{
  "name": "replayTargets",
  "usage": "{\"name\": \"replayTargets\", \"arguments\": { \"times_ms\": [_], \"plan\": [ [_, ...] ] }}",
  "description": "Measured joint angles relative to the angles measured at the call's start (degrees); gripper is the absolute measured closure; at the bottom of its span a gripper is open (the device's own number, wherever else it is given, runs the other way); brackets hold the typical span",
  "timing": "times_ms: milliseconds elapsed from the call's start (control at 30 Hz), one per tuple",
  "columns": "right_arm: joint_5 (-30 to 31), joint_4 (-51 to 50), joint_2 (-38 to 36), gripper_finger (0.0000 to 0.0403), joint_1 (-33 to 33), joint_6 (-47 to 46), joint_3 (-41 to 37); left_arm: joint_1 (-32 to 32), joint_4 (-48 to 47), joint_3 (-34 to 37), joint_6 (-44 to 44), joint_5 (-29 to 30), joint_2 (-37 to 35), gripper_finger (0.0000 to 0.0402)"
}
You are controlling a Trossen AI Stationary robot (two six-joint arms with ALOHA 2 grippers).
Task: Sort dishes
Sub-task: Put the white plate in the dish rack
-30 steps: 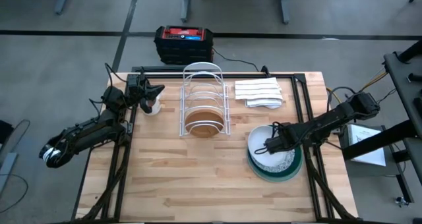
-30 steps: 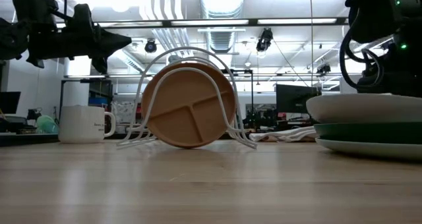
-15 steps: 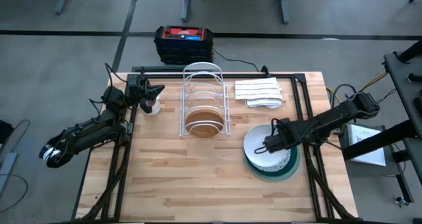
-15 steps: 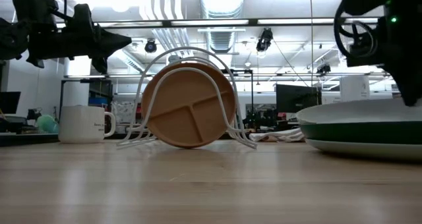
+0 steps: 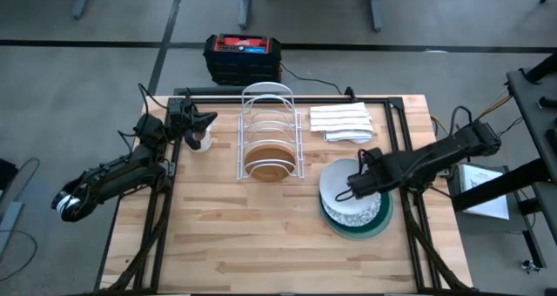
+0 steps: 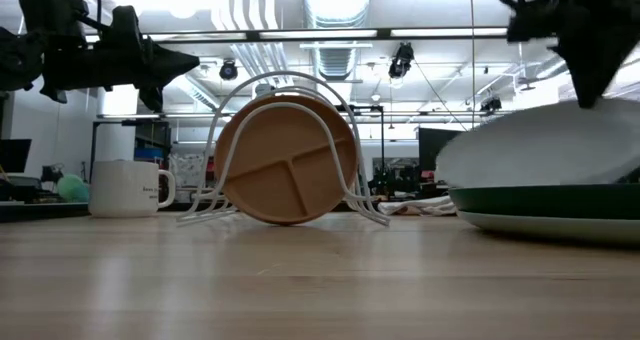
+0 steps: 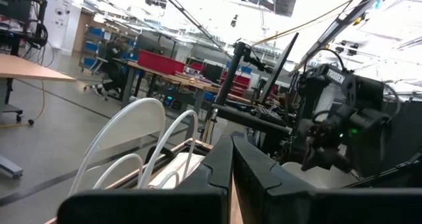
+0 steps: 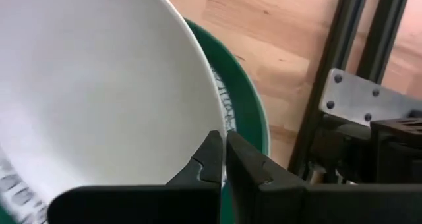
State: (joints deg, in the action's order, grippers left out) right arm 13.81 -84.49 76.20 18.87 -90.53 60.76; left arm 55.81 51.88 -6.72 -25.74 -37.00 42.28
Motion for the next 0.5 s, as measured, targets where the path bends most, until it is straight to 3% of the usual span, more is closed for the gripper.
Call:
{"name": "replayTargets", "arguments": {
  "times_ms": [267, 500],
  "plan": [
    [8.7, -4.2, 0.0, 0.0403, 0.5, 3.1, 8.8, 0.0, 0.0, 0.0, 0.0, 0.0, 0.0, 0.0401],
    [28.4, -3.0, 0.1, 0.0403, 1.8, 5.2, 12.2, 0.0, 1.2, 0.0, -0.3, 0.0, 0.0, 0.0401]
  ]
}}
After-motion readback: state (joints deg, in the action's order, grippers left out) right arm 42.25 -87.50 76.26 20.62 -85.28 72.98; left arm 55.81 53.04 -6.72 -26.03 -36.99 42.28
